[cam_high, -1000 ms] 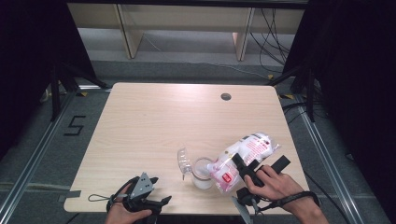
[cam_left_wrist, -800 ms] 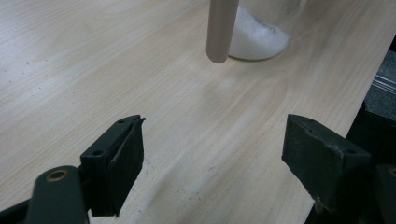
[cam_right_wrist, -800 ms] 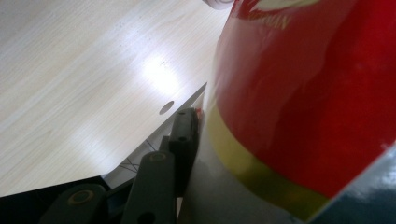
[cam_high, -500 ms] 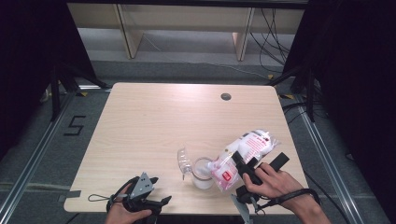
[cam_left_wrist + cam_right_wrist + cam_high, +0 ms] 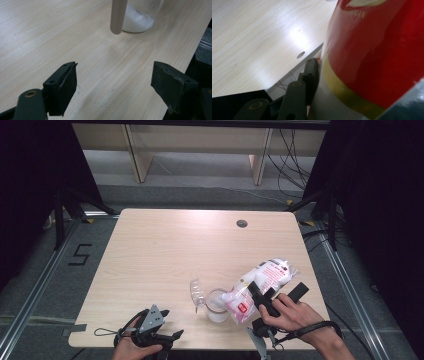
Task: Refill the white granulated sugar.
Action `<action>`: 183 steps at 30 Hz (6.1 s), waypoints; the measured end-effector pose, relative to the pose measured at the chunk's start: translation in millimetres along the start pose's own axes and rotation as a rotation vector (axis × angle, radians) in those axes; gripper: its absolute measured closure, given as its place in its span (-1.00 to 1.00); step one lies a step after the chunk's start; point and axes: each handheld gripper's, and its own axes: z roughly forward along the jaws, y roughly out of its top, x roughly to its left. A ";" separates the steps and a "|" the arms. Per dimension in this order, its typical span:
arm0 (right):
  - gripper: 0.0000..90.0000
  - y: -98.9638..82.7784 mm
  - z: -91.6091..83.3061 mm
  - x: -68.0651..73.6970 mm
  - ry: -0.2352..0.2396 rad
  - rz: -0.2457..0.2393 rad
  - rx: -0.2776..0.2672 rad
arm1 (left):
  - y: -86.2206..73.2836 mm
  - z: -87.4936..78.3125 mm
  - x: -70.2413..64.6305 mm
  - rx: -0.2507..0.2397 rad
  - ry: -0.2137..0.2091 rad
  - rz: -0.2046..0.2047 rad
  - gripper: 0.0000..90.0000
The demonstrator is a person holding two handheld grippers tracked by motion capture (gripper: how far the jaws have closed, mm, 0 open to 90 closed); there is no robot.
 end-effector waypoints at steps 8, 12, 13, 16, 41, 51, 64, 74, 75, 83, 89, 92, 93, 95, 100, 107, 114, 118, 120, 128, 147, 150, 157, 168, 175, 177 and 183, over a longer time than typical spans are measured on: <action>0.54 -0.3 -0.7 0.5 0.002 0.002 0.006 | 0.1 -0.2 0.1 0.004 -0.004 -0.001 -0.55; 0.55 -0.7 -1.1 1.7 0.007 0.001 0.011 | -0.4 0.2 -1.6 0.005 -0.004 -0.030 -0.55; 0.55 -0.7 -1.1 1.7 0.007 0.001 0.011 | -0.4 0.2 -1.6 0.005 -0.004 -0.030 -0.55; 0.57 -1.6 -1.5 -0.4 0.004 -0.028 0.008 | -0.6 1.0 -2.5 -0.009 0.000 -0.039 -0.55; 0.60 -9.2 -1.4 14.4 -0.028 0.170 -0.040 | 0.0 -0.3 1.1 0.011 0.004 0.007 -0.55; 0.60 -8.8 -2.2 26.1 0.003 0.327 -0.033 | -0.2 0.4 -0.6 -0.005 -0.005 -0.014 -0.55; 0.60 -9.9 -0.6 32.1 -0.006 0.458 -0.072 | -1.0 1.3 -2.1 -0.005 0.001 -0.042 -0.55; 0.61 -16.9 6.5 40.9 0.002 0.608 -0.116 | -0.2 0.5 -0.8 -0.008 -0.002 -0.018 -0.55; 0.61 -18.7 8.3 40.6 -0.009 0.600 -0.127 | -0.1 0.4 -0.6 -0.008 -0.002 -0.014 -0.55; 0.61 -26.5 12.5 49.0 0.021 0.713 -0.147 | -0.3 0.5 -1.9 -0.015 0.003 -0.040 -0.55; 0.60 -33.4 17.6 56.9 0.031 0.847 -0.165 | 0.0 -0.7 -1.1 -0.002 0.001 -0.030 -0.55; 0.61 -35.0 20.1 63.5 0.057 0.932 -0.181 | 0.3 -1.3 -0.7 0.004 -0.001 -0.020 -0.55; 0.61 -35.0 20.3 65.1 0.062 0.953 -0.175 | 0.4 -1.8 0.5 0.013 0.006 -0.005 -0.55; 0.61 -35.7 21.0 67.1 0.073 0.961 -0.171 | 0.5 -1.9 0.5 0.014 0.008 -0.005 -0.55; 0.61 -42.2 25.9 71.4 0.068 0.985 -0.174 | 0.9 -1.8 1.1 0.006 -0.001 0.007 -0.55; 0.62 -49.0 31.7 80.8 0.067 1.186 -0.200 | 1.4 -3.0 1.6 0.017 0.009 0.013 -0.55; 0.64 -54.0 35.1 84.9 0.059 1.325 -0.240 | 1.1 -2.6 0.2 0.013 0.005 -0.005 -0.55; 0.64 -56.8 37.4 89.6 0.049 1.392 -0.234 | 1.7 -3.1 1.0 0.010 -0.001 0.007 -0.55; 0.66 -57.7 38.0 94.4 0.040 1.480 -0.237 | 1.4 -3.3 0.3 0.009 0.002 -0.009 -0.55; 0.67 -59.9 34.0 108.2 0.006 1.698 -0.217 | 1.8 -3.5 -0.3 0.007 0.006 -0.003 -0.55; 0.41 -56.8 25.4 128.3 -0.058 1.917 -0.197 | 1.5 -3.2 -0.2 0.013 0.007 -0.006 -0.55; 0.27 -57.4 25.4 129.4 -0.062 1.930 -0.199 | 1.4 -2.6 -1.4 0.004 0.005 -0.018 -0.55; 0.00 -55.4 18.6 127.9 -0.106 1.989 -0.200 | 1.4 -2.7 -1.2 0.005 0.005 -0.016 -0.55; -0.24 -50.7 3.7 130.2 -0.125 2.096 -0.168 | 1.6 -2.9 -1.1 0.002 0.005 -0.017 -0.55; -0.43 -45.9 -5.0 131.2 -0.112 2.164 -0.190 | 1.6 -3.1 -0.1 0.011 0.000 -0.008 -0.55; -0.57 -43.0 -7.9 130.1 -0.102 2.161 -0.150 | 1.9 -3.0 1.1 0.010 0.000 0.011 -0.55; -0.62 -41.4 -13.4 133.9 -0.101 2.203 -0.121 | 1.5 -3.5 0.4 0.006 -0.002 -0.017 -0.55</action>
